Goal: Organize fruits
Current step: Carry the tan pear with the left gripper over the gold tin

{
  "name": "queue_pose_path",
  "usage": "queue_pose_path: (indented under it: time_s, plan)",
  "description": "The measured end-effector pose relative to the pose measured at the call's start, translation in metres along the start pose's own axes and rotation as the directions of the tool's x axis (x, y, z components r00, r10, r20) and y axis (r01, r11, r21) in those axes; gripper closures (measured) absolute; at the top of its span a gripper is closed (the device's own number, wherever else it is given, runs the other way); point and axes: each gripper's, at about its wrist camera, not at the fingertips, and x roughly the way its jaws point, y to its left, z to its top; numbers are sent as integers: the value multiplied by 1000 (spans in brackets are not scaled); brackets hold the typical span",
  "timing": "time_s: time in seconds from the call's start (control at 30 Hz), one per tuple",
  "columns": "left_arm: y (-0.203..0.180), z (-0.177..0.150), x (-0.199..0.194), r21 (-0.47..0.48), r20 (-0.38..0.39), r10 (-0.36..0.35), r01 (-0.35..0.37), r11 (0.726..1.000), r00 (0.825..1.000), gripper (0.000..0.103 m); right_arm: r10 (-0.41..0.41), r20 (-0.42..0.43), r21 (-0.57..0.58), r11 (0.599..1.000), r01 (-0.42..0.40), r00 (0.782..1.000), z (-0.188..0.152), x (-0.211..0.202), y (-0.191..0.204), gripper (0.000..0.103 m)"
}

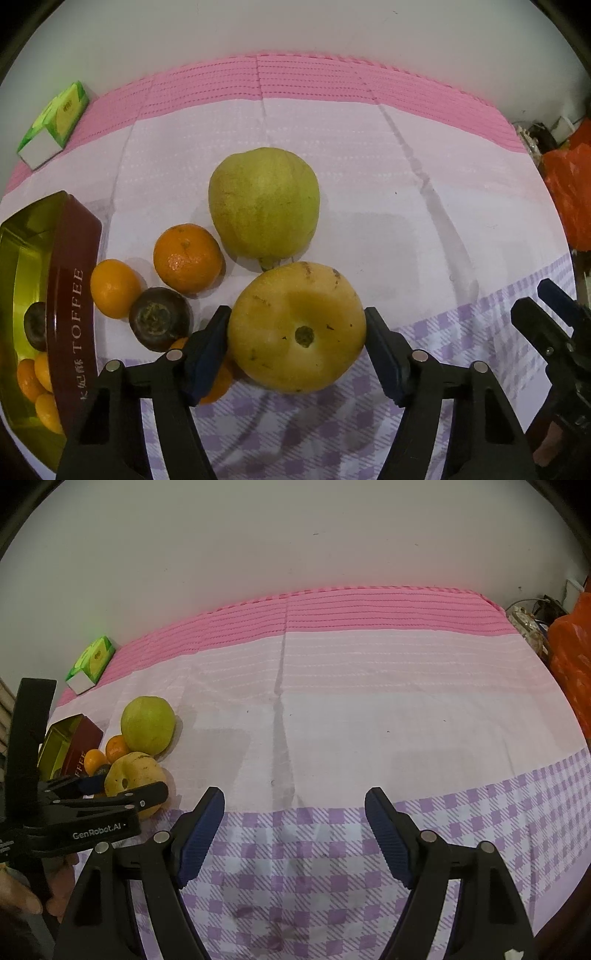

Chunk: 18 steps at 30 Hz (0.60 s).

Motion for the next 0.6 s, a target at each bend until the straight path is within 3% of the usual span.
queue_pose_path:
  time_s: [0.17, 0.6]
  plan:
    - [4, -4, -2, -18, -13, -16, 16, 1000, 1000, 33, -2, -3, -6, 1000, 2, 1000, 1, 2, 1, 27]
    - [13, -19, -56, 5, 59, -49, 49, 999, 997, 33, -30, -29, -48, 998, 29, 999, -8, 11, 9, 27]
